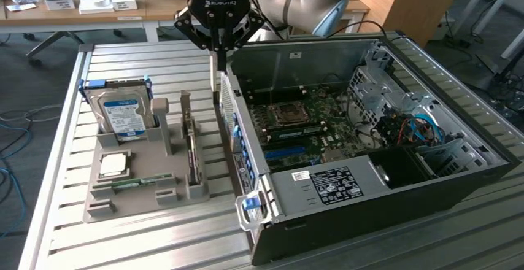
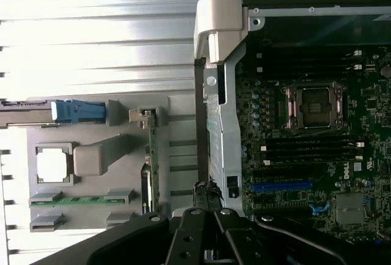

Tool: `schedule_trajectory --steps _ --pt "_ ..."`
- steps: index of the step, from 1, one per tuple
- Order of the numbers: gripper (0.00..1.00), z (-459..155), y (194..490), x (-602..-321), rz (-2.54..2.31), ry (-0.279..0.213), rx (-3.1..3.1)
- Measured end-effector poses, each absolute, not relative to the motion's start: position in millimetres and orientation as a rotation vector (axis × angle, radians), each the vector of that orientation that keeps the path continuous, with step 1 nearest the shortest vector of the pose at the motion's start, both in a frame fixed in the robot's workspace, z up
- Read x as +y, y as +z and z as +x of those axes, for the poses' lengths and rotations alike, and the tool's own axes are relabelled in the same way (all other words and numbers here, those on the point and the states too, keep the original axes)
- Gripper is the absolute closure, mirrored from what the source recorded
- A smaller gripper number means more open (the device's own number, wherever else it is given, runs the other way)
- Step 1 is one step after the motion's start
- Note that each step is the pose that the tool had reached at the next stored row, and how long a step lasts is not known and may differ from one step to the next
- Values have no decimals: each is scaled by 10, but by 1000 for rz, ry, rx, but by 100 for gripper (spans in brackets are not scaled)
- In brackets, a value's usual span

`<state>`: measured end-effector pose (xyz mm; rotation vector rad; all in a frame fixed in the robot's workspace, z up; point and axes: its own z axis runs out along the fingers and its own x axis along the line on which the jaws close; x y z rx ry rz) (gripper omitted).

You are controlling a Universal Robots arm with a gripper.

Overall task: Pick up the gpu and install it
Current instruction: 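Reach for the gpu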

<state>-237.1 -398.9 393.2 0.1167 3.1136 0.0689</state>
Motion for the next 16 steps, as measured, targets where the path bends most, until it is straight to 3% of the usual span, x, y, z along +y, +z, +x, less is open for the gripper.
schedule_trajectory --steps 16 --pt "89 -2429 3932 -3988 117 69 3114"
